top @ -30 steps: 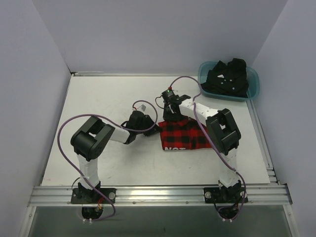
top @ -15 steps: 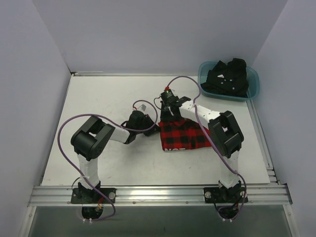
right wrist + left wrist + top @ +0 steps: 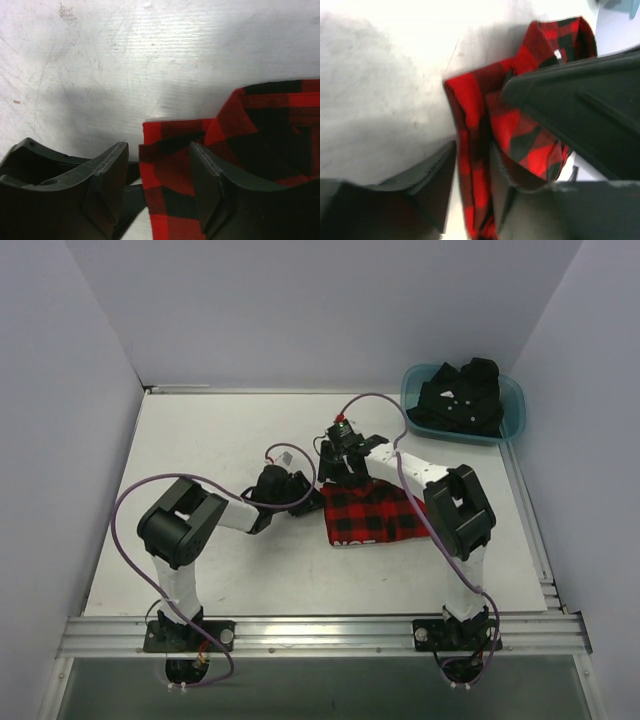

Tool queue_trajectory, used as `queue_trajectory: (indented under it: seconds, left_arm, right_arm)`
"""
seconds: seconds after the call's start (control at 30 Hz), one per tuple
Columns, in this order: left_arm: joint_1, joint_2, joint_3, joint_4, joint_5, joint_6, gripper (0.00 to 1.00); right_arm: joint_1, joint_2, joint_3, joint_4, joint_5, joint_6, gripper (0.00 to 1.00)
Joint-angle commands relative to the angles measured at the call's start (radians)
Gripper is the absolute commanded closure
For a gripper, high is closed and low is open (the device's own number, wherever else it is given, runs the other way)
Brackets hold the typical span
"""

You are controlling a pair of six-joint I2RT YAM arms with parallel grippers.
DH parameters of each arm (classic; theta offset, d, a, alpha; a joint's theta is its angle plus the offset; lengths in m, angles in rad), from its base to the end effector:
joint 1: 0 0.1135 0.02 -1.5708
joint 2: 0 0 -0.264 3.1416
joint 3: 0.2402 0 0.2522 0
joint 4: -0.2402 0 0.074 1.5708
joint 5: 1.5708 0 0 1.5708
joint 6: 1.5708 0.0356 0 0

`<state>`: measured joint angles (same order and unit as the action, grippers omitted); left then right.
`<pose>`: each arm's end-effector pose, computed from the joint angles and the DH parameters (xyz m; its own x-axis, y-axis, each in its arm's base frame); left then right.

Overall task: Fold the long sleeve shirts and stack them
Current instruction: Fold the shirt

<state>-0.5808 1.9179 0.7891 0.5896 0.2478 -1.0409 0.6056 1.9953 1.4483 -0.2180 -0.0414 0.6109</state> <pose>0.2978 -0.2059 0.1103 -0.8278 -0.4573 -0.3251 -0.0126 0.5944 -0.8041 0.3677 0.2563 0.2020 -0.8067 0.1385 -0.5745 -0.1594 0.8851 0.4373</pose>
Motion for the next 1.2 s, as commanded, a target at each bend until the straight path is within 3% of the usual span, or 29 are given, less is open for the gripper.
queue_trajectory:
  seconds: [0.0, 0.2, 0.3, 0.4, 0.5, 0.63, 0.83, 1.0, 1.17]
  left_arm:
    - [0.024, -0.094, -0.051, -0.115, -0.028, 0.028, 0.49]
    - [0.015, -0.331, -0.015, -0.4, -0.136, 0.128, 0.13]
    - [-0.019, -0.419, 0.053, -0.536, -0.217, 0.179, 0.13]
    - [-0.042, -0.415, 0.126, -0.565, -0.211, 0.18, 0.17]
    - [-0.08, -0.312, 0.218, -0.533, -0.17, 0.17, 0.27]
    - [-0.126, -0.156, 0.308, -0.44, -0.157, 0.131, 0.46]
    - [-0.128, 0.003, 0.294, -0.39, -0.197, 0.062, 0.61]
    - [-0.083, 0.032, 0.228, -0.39, -0.219, 0.054, 0.63]
    - [-0.011, 0.076, 0.291, -0.465, -0.223, 0.137, 0.63]
  right_arm:
    - [-0.036, -0.148, -0.011, -0.041, 0.037, -0.039, 0.48]
    - [-0.188, -0.42, -0.216, -0.041, -0.024, -0.016, 0.46]
    - [-0.323, -0.555, -0.363, 0.014, -0.129, 0.009, 0.47]
    - [-0.487, -0.644, -0.495, 0.101, -0.303, 0.061, 0.49]
    - [-0.602, -0.681, -0.644, 0.268, -0.481, 0.165, 0.52]
    - [-0.713, -0.661, -0.814, 0.538, -0.584, 0.297, 0.58]
    - [-0.816, -0.526, -1.028, 0.83, -0.647, 0.435, 0.65]
    - [-0.82, -0.504, -1.048, 0.77, -0.591, 0.377, 0.67]
    - [-0.75, -0.565, -1.013, 0.616, -0.507, 0.311, 0.67]
